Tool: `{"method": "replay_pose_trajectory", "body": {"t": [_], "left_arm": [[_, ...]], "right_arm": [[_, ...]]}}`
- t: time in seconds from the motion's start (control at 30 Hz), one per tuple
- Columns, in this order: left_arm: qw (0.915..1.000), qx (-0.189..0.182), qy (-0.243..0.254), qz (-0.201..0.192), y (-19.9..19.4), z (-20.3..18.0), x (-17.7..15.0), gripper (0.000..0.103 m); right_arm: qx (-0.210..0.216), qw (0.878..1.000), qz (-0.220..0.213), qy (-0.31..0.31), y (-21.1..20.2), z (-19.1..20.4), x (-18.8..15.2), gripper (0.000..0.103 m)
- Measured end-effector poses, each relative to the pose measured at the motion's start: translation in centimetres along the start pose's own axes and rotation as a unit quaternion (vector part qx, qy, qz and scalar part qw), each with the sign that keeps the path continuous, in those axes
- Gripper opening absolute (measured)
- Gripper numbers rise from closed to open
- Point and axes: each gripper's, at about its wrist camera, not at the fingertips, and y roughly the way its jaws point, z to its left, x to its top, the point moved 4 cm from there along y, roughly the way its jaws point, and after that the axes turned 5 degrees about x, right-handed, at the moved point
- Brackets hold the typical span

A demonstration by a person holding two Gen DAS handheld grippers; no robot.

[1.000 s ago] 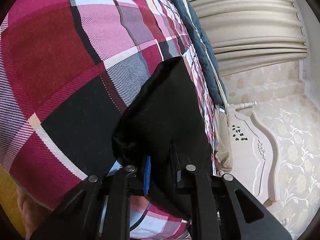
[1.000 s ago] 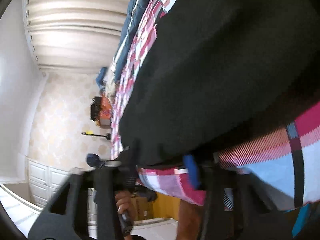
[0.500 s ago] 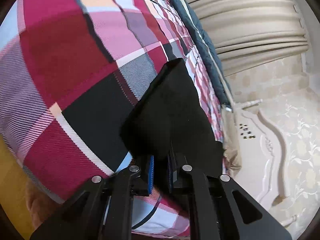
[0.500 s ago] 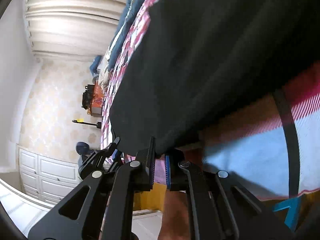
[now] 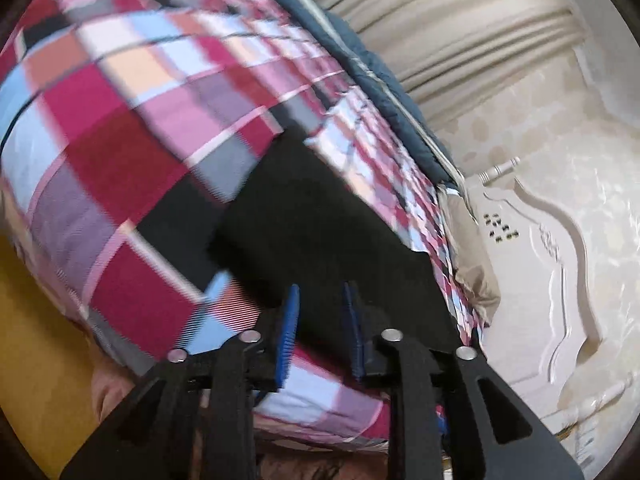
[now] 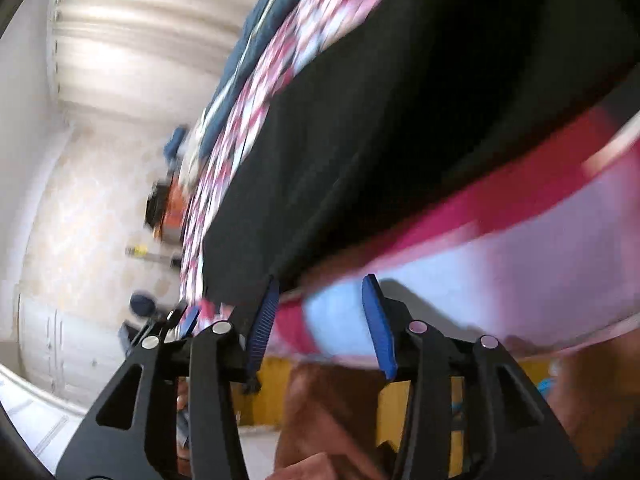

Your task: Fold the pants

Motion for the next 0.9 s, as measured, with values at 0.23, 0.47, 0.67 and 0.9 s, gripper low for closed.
{"method": "replay_pose_trajectory", "body": {"t": [0.23,0.47,0.67,0.9], "left_arm": [[0.9974,-0.033,0.051,0.039,5.4,-6.6,-0.1,0.044],[0.9933,-0.057,0.052,0.086,11.2,-10.6,-1.9,0.079],[0.9939,-0.058,0.023,0.09,12.0,-9.6,-3.0,0.084],[0.9953,-0.063,0.007,0.073,11.7,-9.3,-3.4,0.084]], "right_arm": [[-0.134,0.974,-0.182,-0.017,-18.3,-6.9,10.8,0.052],[-0.282,0.927,-0.248,0.006,-31.4,-17.6,21.6,0.058],[-0.306,0.93,-0.203,-0.017,-29.4,-20.8,25.6,0.049],[-0.356,0.914,-0.17,-0.09,-28.8,-18.4,27.2,0.007]]}}
